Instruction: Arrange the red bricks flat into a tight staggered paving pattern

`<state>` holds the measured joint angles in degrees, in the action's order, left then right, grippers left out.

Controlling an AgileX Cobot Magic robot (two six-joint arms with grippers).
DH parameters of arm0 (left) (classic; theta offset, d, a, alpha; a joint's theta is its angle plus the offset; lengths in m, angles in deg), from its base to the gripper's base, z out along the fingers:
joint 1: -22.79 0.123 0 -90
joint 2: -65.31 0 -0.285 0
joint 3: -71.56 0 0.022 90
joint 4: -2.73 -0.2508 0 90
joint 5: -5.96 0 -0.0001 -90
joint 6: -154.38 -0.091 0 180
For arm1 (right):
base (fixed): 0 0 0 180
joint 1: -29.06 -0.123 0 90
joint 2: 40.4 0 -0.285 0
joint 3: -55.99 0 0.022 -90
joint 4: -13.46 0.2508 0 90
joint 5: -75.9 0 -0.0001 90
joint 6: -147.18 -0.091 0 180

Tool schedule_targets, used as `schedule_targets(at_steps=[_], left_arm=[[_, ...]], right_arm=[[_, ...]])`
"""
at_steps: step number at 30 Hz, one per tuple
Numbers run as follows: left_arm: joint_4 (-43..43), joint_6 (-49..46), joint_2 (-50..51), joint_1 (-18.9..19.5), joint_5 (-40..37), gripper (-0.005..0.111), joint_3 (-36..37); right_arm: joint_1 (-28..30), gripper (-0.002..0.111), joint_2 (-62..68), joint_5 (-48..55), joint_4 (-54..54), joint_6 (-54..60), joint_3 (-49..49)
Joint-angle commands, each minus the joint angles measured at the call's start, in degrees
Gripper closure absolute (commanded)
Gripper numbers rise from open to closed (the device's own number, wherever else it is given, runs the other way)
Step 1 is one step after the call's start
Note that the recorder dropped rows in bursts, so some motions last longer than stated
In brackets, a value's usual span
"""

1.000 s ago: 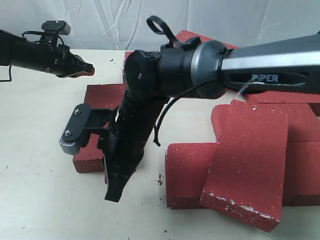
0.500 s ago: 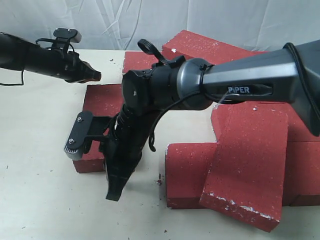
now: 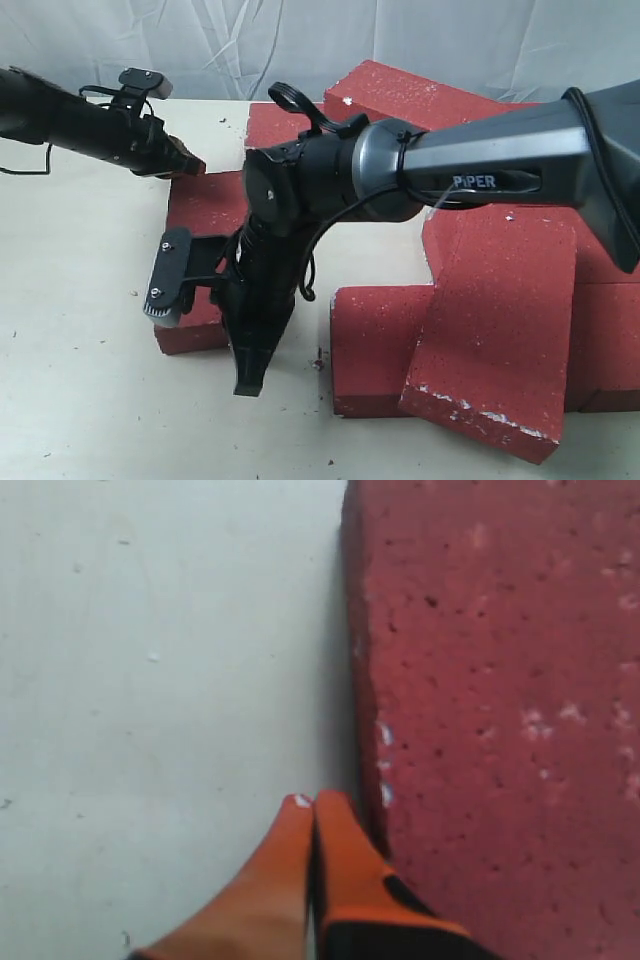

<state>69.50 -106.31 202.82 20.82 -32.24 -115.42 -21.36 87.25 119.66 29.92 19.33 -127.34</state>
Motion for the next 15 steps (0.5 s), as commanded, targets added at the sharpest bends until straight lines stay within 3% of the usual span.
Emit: schedule_targets(at_steps=[1,8,15], left_arm=[[-4.1,1.2,-0.2,1.8,-1.7,0.106,0.2],[-11.6,7.4,-3.2,4.4,-8.8,0.106,0.2],[-25.1,21.7,-4.4,5.9,-11.4,0.106,0.2]], right_arm=[[0.1,0.109,0.0,-1.1,-6.6,-3.9,-0.3],[0.1,0.109,-0.8,-1.8,-15.6,-11.3,-0.3],[3.0,0.109,-3.5,-2.3,-21.0,-13.9,-1.4]])
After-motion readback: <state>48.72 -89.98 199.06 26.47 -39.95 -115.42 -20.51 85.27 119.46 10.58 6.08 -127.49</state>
